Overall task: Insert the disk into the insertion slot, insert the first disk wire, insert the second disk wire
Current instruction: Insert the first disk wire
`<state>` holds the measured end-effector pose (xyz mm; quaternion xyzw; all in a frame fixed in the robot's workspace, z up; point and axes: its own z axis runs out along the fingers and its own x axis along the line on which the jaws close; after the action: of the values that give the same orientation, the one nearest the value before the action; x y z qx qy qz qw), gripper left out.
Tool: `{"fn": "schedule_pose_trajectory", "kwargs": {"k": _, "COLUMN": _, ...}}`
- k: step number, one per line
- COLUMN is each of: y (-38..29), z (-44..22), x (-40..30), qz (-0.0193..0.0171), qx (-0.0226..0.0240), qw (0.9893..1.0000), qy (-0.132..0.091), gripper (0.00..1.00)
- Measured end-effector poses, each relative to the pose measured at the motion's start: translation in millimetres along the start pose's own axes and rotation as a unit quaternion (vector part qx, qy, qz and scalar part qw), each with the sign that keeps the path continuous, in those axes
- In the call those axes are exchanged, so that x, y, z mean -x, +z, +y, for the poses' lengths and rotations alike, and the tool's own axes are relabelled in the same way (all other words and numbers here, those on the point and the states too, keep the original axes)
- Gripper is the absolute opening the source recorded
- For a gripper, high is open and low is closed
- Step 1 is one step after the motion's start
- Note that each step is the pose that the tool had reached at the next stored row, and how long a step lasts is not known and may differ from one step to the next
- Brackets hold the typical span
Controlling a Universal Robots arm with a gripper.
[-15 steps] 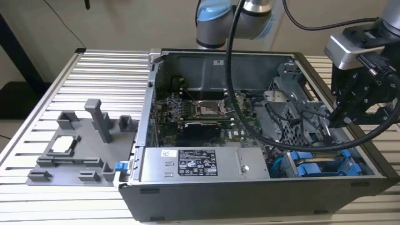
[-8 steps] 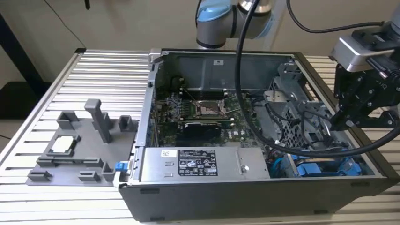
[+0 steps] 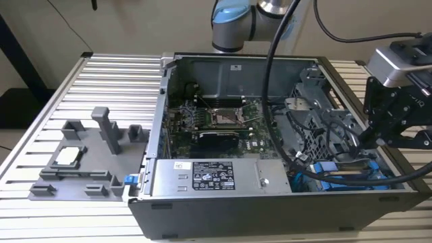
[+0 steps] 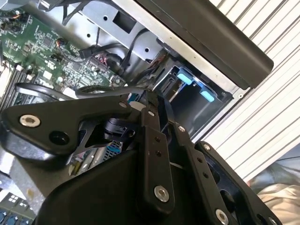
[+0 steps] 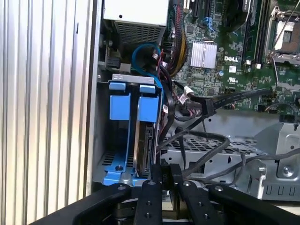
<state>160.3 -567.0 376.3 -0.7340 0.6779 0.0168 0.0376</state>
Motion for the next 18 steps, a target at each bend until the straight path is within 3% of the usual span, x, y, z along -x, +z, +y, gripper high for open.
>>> {"fn": "schedule_pose_trajectory", "kwargs": {"k": 7, "y": 6.6, "z": 0.3, "x": -10.8, "qz": -0.0002, "qx": 0.0023, "qw": 1.0000, "qy": 0.006, "gripper": 0.19}}
{"fn": "schedule_pose_trajectory", "kwargs": {"k": 13, "y": 17.0, "z": 0.6, "x": -12.2, "qz": 0.0007, "qx": -0.0006, "qw": 0.9990, "qy": 0.044, "gripper": 0.19}}
{"fn": "schedule_pose_trajectory", "kwargs": {"k": 18, "y": 24.4, "z": -1.1, "x": -13.0, "qz": 0.0004, "qx": -0.0004, "qw": 0.9990, "qy": 0.045, "gripper": 0.19}}
